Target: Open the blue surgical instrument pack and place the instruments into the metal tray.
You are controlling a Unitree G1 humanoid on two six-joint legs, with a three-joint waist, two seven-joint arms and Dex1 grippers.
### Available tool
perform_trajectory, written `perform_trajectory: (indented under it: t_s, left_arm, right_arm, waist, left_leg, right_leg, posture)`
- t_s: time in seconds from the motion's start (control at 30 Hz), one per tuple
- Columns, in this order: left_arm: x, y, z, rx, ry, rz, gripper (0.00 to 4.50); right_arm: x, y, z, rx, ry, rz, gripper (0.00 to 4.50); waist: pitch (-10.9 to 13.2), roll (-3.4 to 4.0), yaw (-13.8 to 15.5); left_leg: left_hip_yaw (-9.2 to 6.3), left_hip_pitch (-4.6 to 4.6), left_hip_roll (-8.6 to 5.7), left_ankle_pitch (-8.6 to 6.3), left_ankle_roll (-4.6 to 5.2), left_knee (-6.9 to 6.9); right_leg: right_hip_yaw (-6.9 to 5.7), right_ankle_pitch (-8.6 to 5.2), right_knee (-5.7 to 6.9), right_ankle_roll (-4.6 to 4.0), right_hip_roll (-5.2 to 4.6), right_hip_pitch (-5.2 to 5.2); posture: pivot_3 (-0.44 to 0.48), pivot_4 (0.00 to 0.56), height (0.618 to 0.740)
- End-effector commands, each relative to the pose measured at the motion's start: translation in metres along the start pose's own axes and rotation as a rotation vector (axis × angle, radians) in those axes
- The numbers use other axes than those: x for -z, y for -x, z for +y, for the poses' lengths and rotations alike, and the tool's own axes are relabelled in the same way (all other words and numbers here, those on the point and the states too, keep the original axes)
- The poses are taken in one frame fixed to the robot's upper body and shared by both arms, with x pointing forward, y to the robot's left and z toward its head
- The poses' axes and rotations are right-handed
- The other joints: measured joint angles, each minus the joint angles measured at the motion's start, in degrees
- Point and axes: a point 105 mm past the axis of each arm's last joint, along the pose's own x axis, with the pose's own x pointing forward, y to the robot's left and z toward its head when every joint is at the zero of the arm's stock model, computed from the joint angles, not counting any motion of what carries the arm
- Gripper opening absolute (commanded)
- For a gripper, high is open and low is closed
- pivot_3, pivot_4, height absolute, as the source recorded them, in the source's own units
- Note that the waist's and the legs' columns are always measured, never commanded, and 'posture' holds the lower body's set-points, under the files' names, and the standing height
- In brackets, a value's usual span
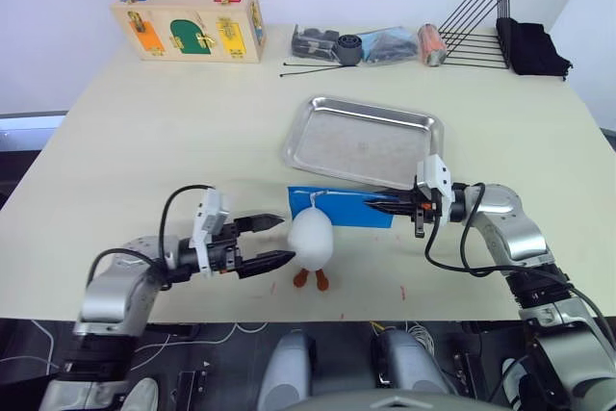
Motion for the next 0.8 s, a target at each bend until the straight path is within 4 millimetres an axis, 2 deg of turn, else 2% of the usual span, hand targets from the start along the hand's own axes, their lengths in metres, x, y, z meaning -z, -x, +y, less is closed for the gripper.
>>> perform_trajectory:
  t_s: [0.03,0.27,0.3,0.33,0.53,0.6,0.7,0.8]
  left_arm:
    - [-0.005,-0.011,-0.004,0.024,-0.015,-0.010,4.47]
    - [0.001,-0.019,-0.006,0.054,0.034,-0.024,4.47]
    - [0.001,-0.018,-0.007,0.061,0.037,-0.027,3.99]
    - [0.001,-0.017,-0.007,0.063,0.039,-0.027,3.69]
    - [-0.004,-0.011,-0.006,0.066,0.025,-0.042,0.80]
    - [-0.007,-0.006,-0.007,0.071,0.012,-0.040,0.07]
    - [-0.011,0.008,-0.004,0.058,-0.025,-0.008,0.02]
    - [-0.016,0.026,0.008,0.003,-0.069,0.029,0.02]
  right_arm:
    - [0.000,-0.002,0.001,0.008,0.005,-0.007,0.00]
    - [0.000,-0.003,0.000,0.016,0.006,-0.010,0.00]
    - [0.000,-0.003,0.000,0.016,0.006,-0.011,0.00]
    - [0.000,-0.003,0.000,0.017,0.006,-0.011,0.00]
    - [0.000,-0.004,0.001,0.017,0.005,-0.015,0.00]
    - [0.001,-0.005,0.001,0.019,-0.011,-0.011,0.00]
    - [0.002,-0.005,0.001,0.020,-0.024,-0.007,0.00]
    - [0.002,-0.005,0.001,0.017,-0.029,-0.008,0.00]
  waist:
    - [0.0,0.00,-0.1]
    - [0.0,0.00,-0.1]
    - [0.0,0.00,-0.1]
    - [0.0,0.00,-0.1]
    - [0.0,0.00,-0.2]
    - [0.0,0.00,-0.4]
    - [0.0,0.00,-0.8]
    - [0.0,0.00,-0.9]
  left_leg:
    - [-0.01,0.00,0.00,0.00,0.00,0.00]
    - [-0.01,0.00,0.00,0.00,0.00,0.00]
    - [-0.02,0.00,0.00,0.00,0.00,0.00]
    - [-0.02,0.00,0.00,0.00,0.00,0.00]
    - [-0.01,0.00,0.00,0.00,0.00,0.00]
    - [-0.02,0.00,0.00,0.00,0.00,0.00]
    - [-0.05,0.00,0.01,0.00,0.00,0.00]
    - [-0.04,0.01,0.01,0.00,0.00,-0.01]
  right_leg:
    - [0.00,0.00,0.01,0.00,0.01,0.00]
    - [0.01,0.00,0.02,0.00,0.01,0.00]
    - [0.01,0.00,0.02,0.00,0.01,0.00]
    - [0.01,0.00,0.02,0.00,0.01,0.00]
    - [0.01,0.00,0.02,0.00,0.01,0.00]
    - [0.00,0.00,0.02,0.00,0.01,0.00]
    - [-0.02,0.00,0.03,-0.01,0.02,0.00]
    - [-0.02,0.00,0.02,-0.01,0.01,0.00]
  posture:
    - [0.000,0.150,0.740]
    - [0.000,0.150,0.740]
    - [0.000,0.150,0.740]
    - [0.000,0.150,0.740]
    - [0.000,0.150,0.740]
    - [0.000,0.150,0.740]
    - [0.000,0.150,0.740]
    - [0.000,0.150,0.740]
